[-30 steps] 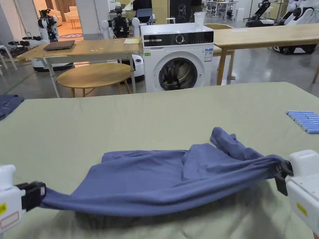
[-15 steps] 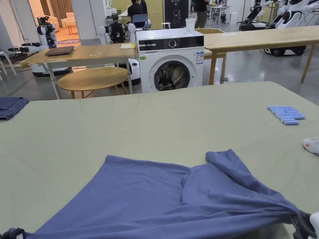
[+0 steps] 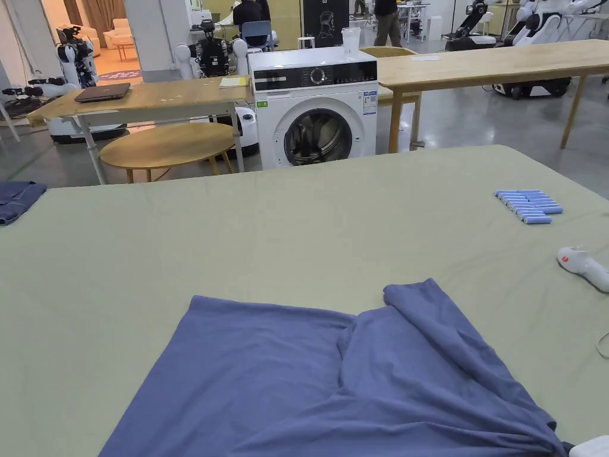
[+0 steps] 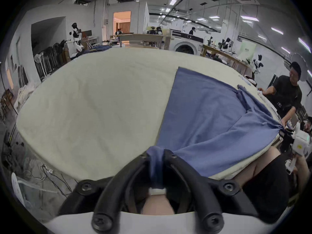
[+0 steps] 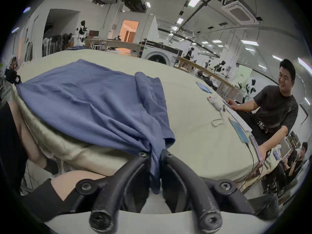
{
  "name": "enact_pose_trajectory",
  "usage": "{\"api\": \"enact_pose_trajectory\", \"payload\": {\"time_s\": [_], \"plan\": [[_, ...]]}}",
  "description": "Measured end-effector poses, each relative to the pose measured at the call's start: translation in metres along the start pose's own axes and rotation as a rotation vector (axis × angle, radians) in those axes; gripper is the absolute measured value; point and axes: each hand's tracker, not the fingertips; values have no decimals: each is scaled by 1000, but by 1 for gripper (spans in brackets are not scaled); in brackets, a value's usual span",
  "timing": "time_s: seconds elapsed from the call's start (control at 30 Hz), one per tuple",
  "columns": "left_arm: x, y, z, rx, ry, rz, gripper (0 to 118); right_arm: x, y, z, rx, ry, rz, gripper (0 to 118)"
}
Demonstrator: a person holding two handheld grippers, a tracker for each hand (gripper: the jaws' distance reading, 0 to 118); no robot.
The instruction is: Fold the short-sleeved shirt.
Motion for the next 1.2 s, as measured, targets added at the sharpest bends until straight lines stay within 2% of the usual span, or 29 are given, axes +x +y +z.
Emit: {"api": "enact_pose_trajectory", "payload": {"time_s": [0.03,0.07,0.1,0.17,0.27,0.33,0.37,0.43,0.47,0.5,0.53,0.57,0.63,0.67,0.7,0.77,0.9,1.03,1.17,1.2], "plan": [[0,-3,0,-1,8,3,78,1,0,0,-11,6,-8,70],[-1,-6,-1,-2,12,2,104,3,-1,0,-35,20,-36,91],[-2,-9,1,-4,15,0,112,4,-4,4,-38,37,-61,103],[1,-18,12,46,-11,-23,112,8,-6,18,7,81,-121,103],[11,-20,32,106,72,-55,112,9,-5,43,40,126,-228,103],[37,-20,55,139,44,-15,110,8,4,55,60,143,-287,103],[41,-17,60,152,-18,24,103,7,9,61,65,162,-305,103],[52,-7,64,175,-59,56,59,3,24,67,113,174,-328,102],[61,0,68,187,-39,37,35,-1,35,71,147,157,-336,97],[70,8,72,223,-31,8,9,-6,48,76,172,168,-350,76],[77,14,75,255,-26,-15,1,-7,56,77,191,188,-357,44],[85,23,81,297,-34,-30,1,-10,65,75,202,186,-353,0],[97,36,85,337,-97,-41,0,-18,83,72,241,155,-359,0],[102,41,85,352,-117,-46,0,-19,90,69,249,229,-349,0],[104,45,84,349,-128,-52,0,-22,95,66,246,245,-346,0],[112,55,76,330,-152,-77,0,-37,97,62,241,235,-341,0],[118,74,47,274,-188,-109,0,-43,94,53,211,256,-315,0],[119,110,-6,164,-228,-69,0,-37,80,39,154,257,-315,0],[128,174,-77,153,-141,-116,0,-26,73,25,98,238,-333,0],[129,195,-101,133,-119,-109,17,-23,72,22,89,226,-336,0]]}}
